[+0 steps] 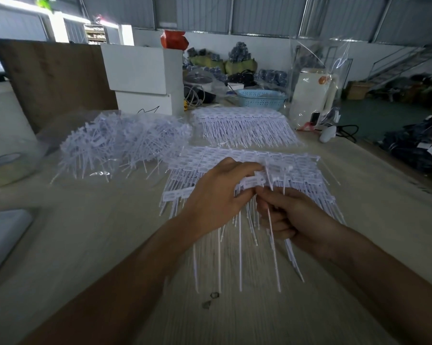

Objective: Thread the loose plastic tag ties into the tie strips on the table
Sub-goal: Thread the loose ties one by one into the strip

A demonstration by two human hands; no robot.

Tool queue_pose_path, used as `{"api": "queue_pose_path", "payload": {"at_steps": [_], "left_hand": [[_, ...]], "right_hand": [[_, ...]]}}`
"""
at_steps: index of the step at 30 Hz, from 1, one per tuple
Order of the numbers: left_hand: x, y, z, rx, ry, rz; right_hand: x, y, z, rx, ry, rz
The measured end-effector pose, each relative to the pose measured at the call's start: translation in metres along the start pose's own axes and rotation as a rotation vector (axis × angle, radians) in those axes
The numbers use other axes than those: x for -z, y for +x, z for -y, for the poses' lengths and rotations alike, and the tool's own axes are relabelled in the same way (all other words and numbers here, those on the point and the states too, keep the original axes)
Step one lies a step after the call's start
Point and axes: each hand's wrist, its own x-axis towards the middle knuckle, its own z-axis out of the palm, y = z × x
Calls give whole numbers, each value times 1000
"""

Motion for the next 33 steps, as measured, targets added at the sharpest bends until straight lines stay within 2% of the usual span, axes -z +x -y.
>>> {"api": "queue_pose_path", "payload": {"at_steps": [4, 8, 12, 17, 19, 28, 33], "left_hand": [[-1, 1, -1, 49, -84, -3], [1, 2, 2, 109, -154, 53], [5, 2, 6, 147, -193, 92], [3, 0, 8, 147, -19, 114], [1, -1, 8, 129, 70, 92], [4, -1, 5, -74, 116, -29], [3, -1, 6, -42, 65, 3]], "right_hand": [[-2, 1, -1, 31, 67, -52], [-5, 1, -3, 95, -9, -92], [2, 4, 0, 148, 14, -186], [14, 6, 1, 145, 106, -153], [10, 7, -2, 131, 96, -144], [10, 6, -3, 77, 24, -141], [9, 5, -2, 83, 47, -105]]}}
